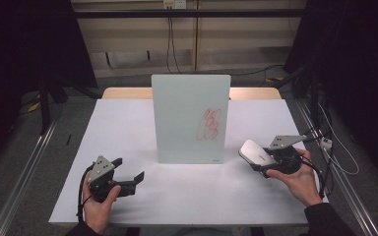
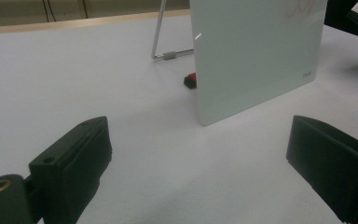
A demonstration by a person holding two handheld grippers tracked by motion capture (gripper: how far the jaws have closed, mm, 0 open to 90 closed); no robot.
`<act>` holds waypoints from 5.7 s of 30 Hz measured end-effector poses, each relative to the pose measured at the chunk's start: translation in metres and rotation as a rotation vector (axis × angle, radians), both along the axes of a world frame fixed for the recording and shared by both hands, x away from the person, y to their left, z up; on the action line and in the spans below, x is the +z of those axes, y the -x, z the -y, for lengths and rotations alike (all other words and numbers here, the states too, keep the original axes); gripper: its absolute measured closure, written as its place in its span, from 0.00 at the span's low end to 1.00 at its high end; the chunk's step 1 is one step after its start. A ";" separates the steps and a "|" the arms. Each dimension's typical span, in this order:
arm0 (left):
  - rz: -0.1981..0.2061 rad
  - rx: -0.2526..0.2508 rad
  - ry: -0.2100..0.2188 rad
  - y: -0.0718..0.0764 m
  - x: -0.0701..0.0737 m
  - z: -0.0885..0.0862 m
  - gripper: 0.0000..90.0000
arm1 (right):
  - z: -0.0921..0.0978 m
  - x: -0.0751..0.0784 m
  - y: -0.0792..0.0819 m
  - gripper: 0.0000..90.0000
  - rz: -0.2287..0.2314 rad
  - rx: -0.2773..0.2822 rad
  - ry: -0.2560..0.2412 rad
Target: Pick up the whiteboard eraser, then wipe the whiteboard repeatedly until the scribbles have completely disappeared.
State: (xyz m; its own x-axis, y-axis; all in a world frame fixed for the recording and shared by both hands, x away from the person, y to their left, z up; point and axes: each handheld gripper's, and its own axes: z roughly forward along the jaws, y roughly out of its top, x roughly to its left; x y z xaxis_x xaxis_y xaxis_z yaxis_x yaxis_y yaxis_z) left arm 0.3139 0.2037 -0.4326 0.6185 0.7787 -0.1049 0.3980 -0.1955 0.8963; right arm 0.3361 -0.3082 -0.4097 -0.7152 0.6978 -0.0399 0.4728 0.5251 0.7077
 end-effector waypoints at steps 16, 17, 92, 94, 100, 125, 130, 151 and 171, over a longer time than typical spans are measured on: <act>-0.004 0.004 0.013 0.000 -0.001 0.000 0.07 | -0.017 0.006 0.005 0.35 0.058 0.007 -0.029; -0.004 0.002 0.010 0.000 -0.001 0.000 0.07 | -0.019 0.006 0.006 0.35 0.061 0.009 -0.034; 0.000 -0.014 -0.007 0.001 0.000 0.000 0.07 | -0.148 0.064 -0.044 0.35 0.762 0.038 0.430; 0.000 -0.015 -0.006 0.001 0.000 0.001 0.07 | -0.149 0.063 -0.044 0.35 0.773 0.039 0.444; -0.001 -0.017 -0.005 0.000 0.000 0.001 0.07 | -0.150 0.059 -0.042 0.35 0.769 0.050 0.449; 0.000 -0.017 -0.005 0.000 0.000 0.001 0.07 | -0.168 0.005 -0.017 0.35 0.683 0.160 0.531; 0.001 -0.019 -0.004 0.000 0.000 0.002 0.07 | -0.172 0.000 -0.015 0.35 0.674 0.185 0.553; -0.001 -0.019 -0.005 0.000 0.000 0.001 0.07 | -0.157 0.064 -0.044 0.35 0.755 0.023 0.488; 0.002 -0.022 -0.006 0.001 0.001 0.002 0.07 | -0.180 0.006 -0.019 0.35 0.681 0.150 0.530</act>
State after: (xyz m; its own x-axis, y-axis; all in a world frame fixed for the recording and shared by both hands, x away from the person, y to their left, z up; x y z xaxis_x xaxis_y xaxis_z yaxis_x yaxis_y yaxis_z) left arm 0.3134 0.2020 -0.4321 0.6355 0.7656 -0.0996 0.3923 -0.2091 0.8958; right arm 0.3547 -0.1287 -0.4039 -0.5001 0.3671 -0.7843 -0.0642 0.8875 0.4563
